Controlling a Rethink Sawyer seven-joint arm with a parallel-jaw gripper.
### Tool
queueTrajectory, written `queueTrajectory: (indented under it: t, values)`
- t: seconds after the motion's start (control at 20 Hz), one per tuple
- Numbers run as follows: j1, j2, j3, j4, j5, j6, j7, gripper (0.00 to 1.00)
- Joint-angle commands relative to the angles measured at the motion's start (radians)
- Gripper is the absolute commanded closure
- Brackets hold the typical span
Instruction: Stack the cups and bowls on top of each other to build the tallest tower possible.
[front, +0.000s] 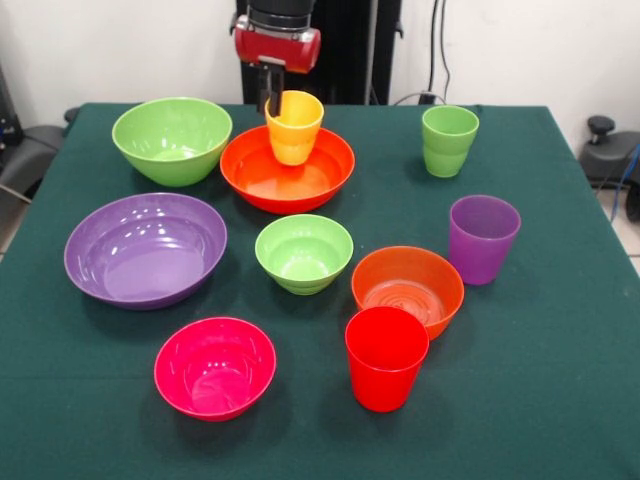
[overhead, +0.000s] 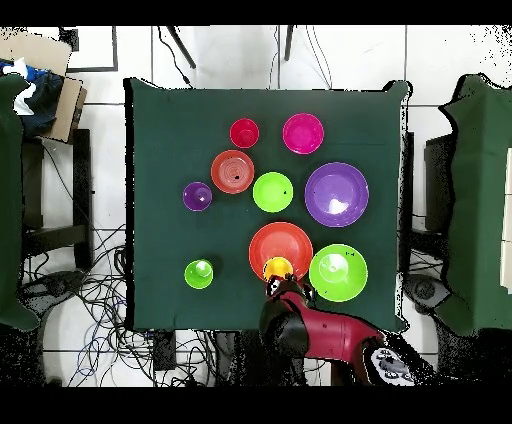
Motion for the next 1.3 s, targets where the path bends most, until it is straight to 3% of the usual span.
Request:
queueTrajectory:
  t: [0.05, 0.55, 1.3]
  values:
    - [0.040, 0.083, 0.044, -0.046, -0.013, -0.083, 0.127, 1.00]
    - [0.087, 0.098, 0.022, -0.068, 0.040, -0.106, 0.146, 1.00]
    - [0.142, 0.011, 0.004, -0.077, 0.146, -0.029, 0.162, 1.00]
